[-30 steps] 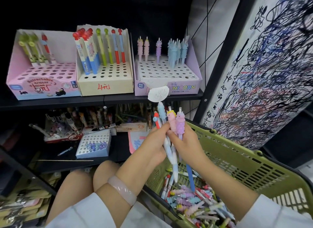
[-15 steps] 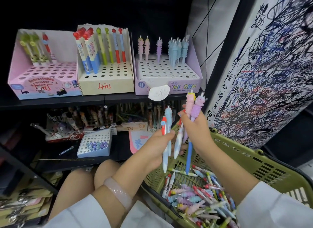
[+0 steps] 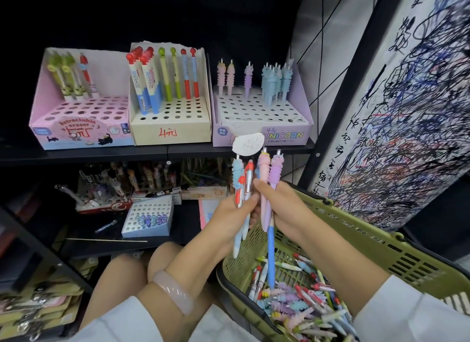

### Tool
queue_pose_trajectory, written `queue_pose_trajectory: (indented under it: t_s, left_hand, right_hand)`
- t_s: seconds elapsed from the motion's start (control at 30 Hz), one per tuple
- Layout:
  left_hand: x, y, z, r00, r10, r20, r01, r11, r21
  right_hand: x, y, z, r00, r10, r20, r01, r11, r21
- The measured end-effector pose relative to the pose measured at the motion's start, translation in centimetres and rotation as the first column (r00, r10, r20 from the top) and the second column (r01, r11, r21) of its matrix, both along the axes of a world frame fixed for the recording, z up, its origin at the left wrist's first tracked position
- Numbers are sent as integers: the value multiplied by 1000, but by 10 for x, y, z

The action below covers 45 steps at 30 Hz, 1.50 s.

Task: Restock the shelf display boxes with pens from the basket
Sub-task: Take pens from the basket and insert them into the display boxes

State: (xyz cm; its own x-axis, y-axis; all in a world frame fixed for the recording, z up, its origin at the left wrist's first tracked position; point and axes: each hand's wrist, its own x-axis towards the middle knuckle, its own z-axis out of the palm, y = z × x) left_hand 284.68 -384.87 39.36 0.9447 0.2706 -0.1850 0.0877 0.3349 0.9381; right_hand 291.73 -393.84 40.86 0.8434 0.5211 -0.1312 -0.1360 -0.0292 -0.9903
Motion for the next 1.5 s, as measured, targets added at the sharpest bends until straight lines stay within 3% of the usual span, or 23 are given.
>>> queue_pose_trajectory:
  t_s: [0.17,0.4,0.63,0.8,0.9,1.07,1.17,1.33,1.43,1.5]
  left_hand:
    - [-5,0,6,998,68,10,-66,989,-133]
    - [-4,20,14,988,153,34,-146,976,-163]
    - [-7,44,26,984,168,-62,-175,974,-145]
    - [-12,57,37,987,151,58,-137,971,-196]
    - [-12,72,48,982,168,90,-159,982,-98]
    - [-8,105,64,972,205,114,-208,978,14]
    - [-3,122,73,969,215,119,-226,970,90]
    - [15,140,95,957,211,198,-223,974,38]
    - [32,147,108,942,222,252,-232,973,10]
    - [42,148,116,936,226,269,-234,972,-2]
  right_hand:
    - [-10,13,-3,995,45,93,-36,995,-98]
    - [-13,39,15,940,140,312,-46,956,-290]
    - [-16,66,23,953,93,289,-57,990,-131]
    - [-18,87,33,845,-134,517,146,989,18]
    - [-13,102,45,770,-136,623,217,975,-56]
    - [1,124,79,883,-72,464,107,993,-50]
    - [15,129,100,894,8,449,35,996,-87]
    - [66,125,143,906,-93,413,79,996,50]
    - [112,120,162,843,-223,489,227,973,52]
    - [140,118,168,737,-255,626,364,930,-50]
